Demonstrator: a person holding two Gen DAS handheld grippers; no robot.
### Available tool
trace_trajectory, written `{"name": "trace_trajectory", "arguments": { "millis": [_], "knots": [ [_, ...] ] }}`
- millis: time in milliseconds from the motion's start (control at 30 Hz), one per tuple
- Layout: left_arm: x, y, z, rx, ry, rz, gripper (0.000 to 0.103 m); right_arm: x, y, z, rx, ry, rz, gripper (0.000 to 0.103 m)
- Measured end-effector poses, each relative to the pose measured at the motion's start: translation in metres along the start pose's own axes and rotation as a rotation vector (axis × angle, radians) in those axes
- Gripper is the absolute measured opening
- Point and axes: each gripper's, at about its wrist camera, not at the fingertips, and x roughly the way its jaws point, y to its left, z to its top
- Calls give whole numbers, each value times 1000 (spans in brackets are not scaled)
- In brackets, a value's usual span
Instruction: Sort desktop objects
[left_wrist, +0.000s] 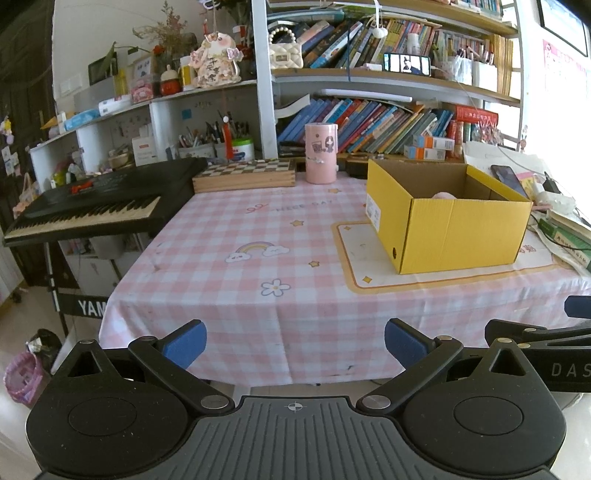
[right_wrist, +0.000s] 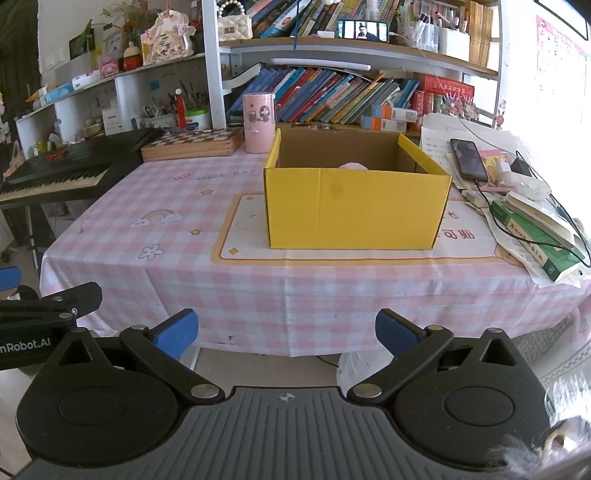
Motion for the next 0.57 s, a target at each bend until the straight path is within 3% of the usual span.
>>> {"name": "trace_trajectory", "arguments": {
  "millis": [567],
  "knots": [
    [0, 5, 3, 2, -20, -10, 103, 6, 3, 1, -1, 15, -9, 103]
  ]
}}
